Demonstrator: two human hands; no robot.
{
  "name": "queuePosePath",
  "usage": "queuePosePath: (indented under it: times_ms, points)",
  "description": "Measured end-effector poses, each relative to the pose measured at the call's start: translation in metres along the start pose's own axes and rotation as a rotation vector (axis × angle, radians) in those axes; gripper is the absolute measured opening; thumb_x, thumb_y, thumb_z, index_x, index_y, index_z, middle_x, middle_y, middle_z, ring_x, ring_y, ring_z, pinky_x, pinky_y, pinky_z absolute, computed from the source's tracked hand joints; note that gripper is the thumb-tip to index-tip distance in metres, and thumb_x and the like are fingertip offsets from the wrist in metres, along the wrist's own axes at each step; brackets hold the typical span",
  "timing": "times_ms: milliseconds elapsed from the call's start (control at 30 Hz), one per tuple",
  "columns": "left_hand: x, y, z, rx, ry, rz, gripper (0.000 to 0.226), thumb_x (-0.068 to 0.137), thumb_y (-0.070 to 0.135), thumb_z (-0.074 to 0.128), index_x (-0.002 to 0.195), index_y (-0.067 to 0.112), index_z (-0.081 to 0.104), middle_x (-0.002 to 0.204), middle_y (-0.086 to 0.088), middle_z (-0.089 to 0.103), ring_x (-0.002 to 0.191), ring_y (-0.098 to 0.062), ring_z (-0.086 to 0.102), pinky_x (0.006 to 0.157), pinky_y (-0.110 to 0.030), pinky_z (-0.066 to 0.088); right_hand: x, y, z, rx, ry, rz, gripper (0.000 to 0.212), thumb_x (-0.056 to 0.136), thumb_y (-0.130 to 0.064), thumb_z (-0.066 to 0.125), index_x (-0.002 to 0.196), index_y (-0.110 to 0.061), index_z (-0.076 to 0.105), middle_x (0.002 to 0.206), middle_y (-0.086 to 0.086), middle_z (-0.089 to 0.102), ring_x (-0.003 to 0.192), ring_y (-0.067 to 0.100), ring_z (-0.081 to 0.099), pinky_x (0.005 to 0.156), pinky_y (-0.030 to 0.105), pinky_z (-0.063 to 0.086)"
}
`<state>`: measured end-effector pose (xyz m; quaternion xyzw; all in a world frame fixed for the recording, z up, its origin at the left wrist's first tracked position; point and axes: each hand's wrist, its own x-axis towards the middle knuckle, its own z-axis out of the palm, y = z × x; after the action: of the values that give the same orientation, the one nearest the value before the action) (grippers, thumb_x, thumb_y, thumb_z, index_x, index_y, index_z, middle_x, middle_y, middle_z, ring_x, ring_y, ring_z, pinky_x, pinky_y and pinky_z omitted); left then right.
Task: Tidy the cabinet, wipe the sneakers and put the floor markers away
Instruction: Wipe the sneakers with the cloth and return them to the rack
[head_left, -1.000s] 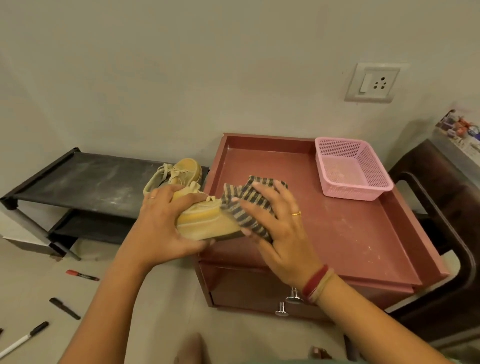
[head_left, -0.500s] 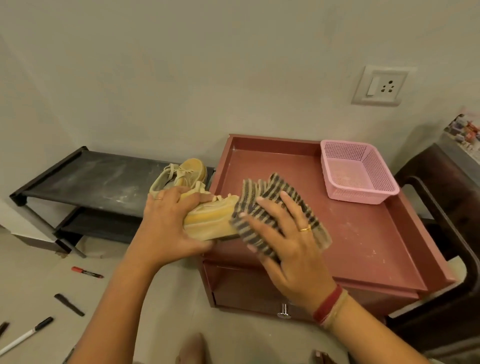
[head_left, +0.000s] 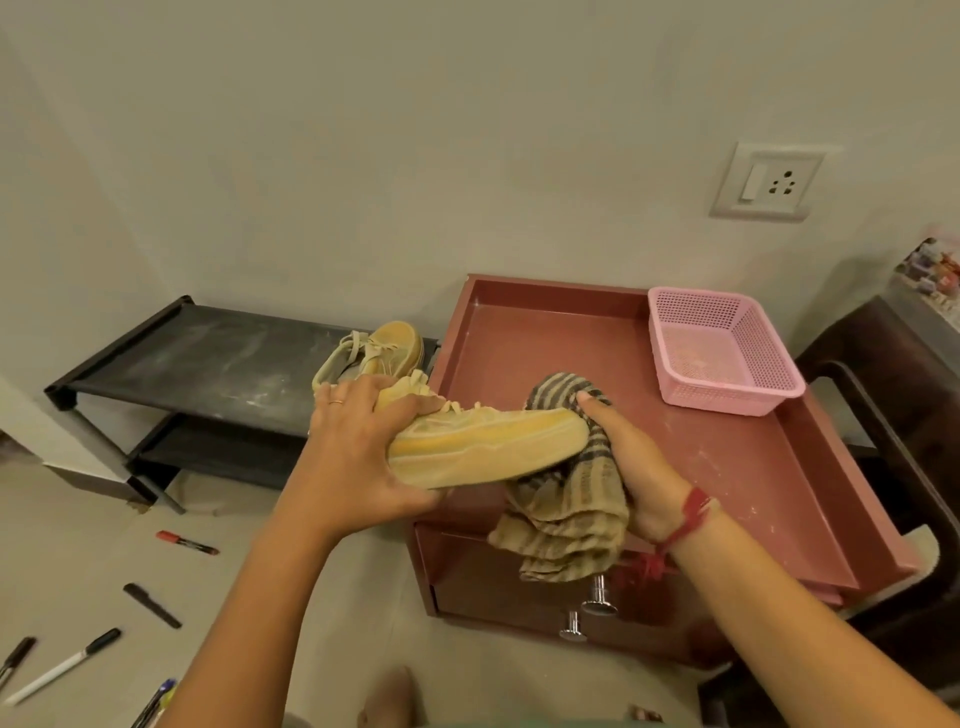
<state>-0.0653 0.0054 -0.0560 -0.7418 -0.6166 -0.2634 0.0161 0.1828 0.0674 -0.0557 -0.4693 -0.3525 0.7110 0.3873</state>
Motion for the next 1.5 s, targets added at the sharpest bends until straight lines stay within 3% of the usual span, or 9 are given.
queuePosePath:
  times_ms: [67,167,300,467,600,733,933,1200,1500]
  points:
    - [-0.003,-0.002,-0.001,-0.001,0.011,-0.018,0.079,0.05,0.068,0.067,0.122,0.038,0.057,0.117,0.001,0.05,0.119,-0.022,0.043,0.102,-0.061,0.03,0.002,0.0,-0.006,0.093,0.044,0.101,0.04,0.092,-0.038,0.052,0.111,-0.005,0.063,0.097,0.02,0.068,0.081,0.031,0.067,0.07,0.038,0.058]
    - [-0.002,0.005,-0.003,0.04,-0.023,-0.064,0.082,0.048,0.07,0.063,0.124,0.04,0.055,0.124,-0.001,0.05,0.126,-0.023,0.039,0.108,-0.064,0.014,0.004,0.002,-0.006,0.023,0.23,-0.219,0.032,0.095,-0.036,0.048,0.111,-0.012,0.062,0.112,0.016,0.065,0.099,0.032,0.063,0.088,0.042,0.052]
    - [0.006,0.017,-0.001,0.203,-0.108,-0.046,0.089,0.047,0.073,0.056,0.13,0.042,0.05,0.134,-0.007,0.046,0.129,-0.03,0.037,0.107,-0.069,0.008,-0.031,0.004,0.003,-0.495,0.244,-0.872,0.017,0.092,-0.044,0.044,0.106,-0.042,0.053,0.121,-0.006,0.052,0.117,0.016,0.049,0.1,0.033,0.04]
    - [0.001,0.012,-0.006,0.187,-0.156,-0.043,0.092,0.05,0.07,0.059,0.136,0.044,0.041,0.143,-0.009,0.039,0.135,-0.032,0.03,0.106,-0.071,0.005,-0.032,0.044,-0.001,-1.402,0.056,-1.065,0.046,0.091,-0.053,0.03,0.137,-0.051,0.028,0.15,-0.013,0.027,0.142,0.024,0.013,0.113,0.049,0.011]
    - [0.007,0.018,-0.009,0.239,-0.218,-0.042,0.089,0.055,0.064,0.061,0.139,0.044,0.038,0.146,-0.008,0.034,0.137,-0.034,0.028,0.109,-0.069,0.002,-0.007,0.048,-0.025,-1.057,0.074,-0.782,0.049,0.089,-0.064,0.025,0.137,-0.052,0.025,0.152,-0.013,0.025,0.14,0.017,0.021,0.115,0.04,0.02]
    - [0.013,0.036,-0.009,0.336,-0.286,-0.064,0.087,0.06,0.058,0.068,0.14,0.044,0.036,0.149,-0.005,0.029,0.139,-0.031,0.023,0.109,-0.067,-0.003,0.006,0.035,-0.038,-0.727,0.164,-0.53,0.07,0.082,-0.07,0.035,0.123,-0.017,0.057,0.128,0.009,0.057,0.119,0.023,0.051,0.103,0.044,0.039]
    - [0.013,0.036,-0.031,0.436,-0.528,0.062,0.106,0.068,0.053,0.074,0.149,0.045,0.006,0.158,-0.007,-0.001,0.146,-0.03,-0.004,0.116,-0.055,-0.006,-0.03,-0.007,-0.051,-0.028,0.322,-0.38,0.036,0.096,-0.038,0.045,0.119,-0.013,0.058,0.115,0.008,0.064,0.105,0.024,0.061,0.096,0.043,0.047]
    - [-0.001,0.015,-0.058,0.33,-0.818,0.11,0.132,0.061,0.034,0.082,0.142,0.052,-0.021,0.151,-0.001,0.007,0.139,-0.025,0.017,0.113,-0.036,0.028,-0.046,0.004,-0.054,0.019,0.289,-0.254,0.039,0.096,-0.038,0.046,0.121,-0.012,0.057,0.111,0.011,0.066,0.099,0.027,0.064,0.093,0.047,0.049]
    - [-0.045,0.002,-0.047,0.227,-0.389,0.341,0.112,0.057,0.046,0.071,0.152,0.022,0.016,0.114,-0.001,0.045,0.098,-0.017,0.044,0.086,-0.029,0.047,-0.043,-0.001,-0.03,0.149,0.22,-0.089,0.028,0.097,-0.037,0.045,0.087,-0.014,0.058,0.091,0.012,0.066,0.077,0.027,0.062,0.087,0.048,0.049]
